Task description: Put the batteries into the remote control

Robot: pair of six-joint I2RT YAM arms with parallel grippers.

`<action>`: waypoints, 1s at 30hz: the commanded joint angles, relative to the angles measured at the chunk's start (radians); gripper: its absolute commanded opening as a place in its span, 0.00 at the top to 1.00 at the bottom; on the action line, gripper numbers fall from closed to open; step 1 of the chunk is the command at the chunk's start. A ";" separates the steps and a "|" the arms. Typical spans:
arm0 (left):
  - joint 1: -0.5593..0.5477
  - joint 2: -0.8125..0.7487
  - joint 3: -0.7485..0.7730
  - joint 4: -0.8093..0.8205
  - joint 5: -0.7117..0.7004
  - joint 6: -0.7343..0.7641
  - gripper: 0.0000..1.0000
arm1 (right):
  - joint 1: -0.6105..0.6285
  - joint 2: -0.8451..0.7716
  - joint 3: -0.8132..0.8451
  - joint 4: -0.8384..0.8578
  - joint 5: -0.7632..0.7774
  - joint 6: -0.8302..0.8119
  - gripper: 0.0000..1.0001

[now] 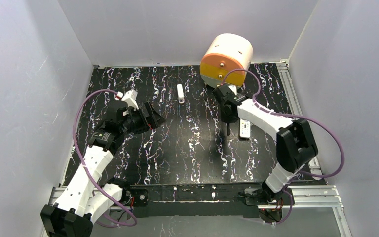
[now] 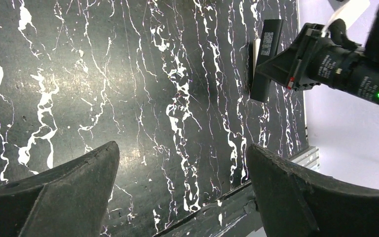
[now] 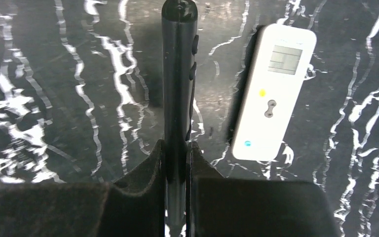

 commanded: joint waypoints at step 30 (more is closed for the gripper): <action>-0.001 0.017 0.258 -0.322 -0.113 0.137 0.01 | 0.077 -0.005 0.006 0.023 0.113 -0.064 0.36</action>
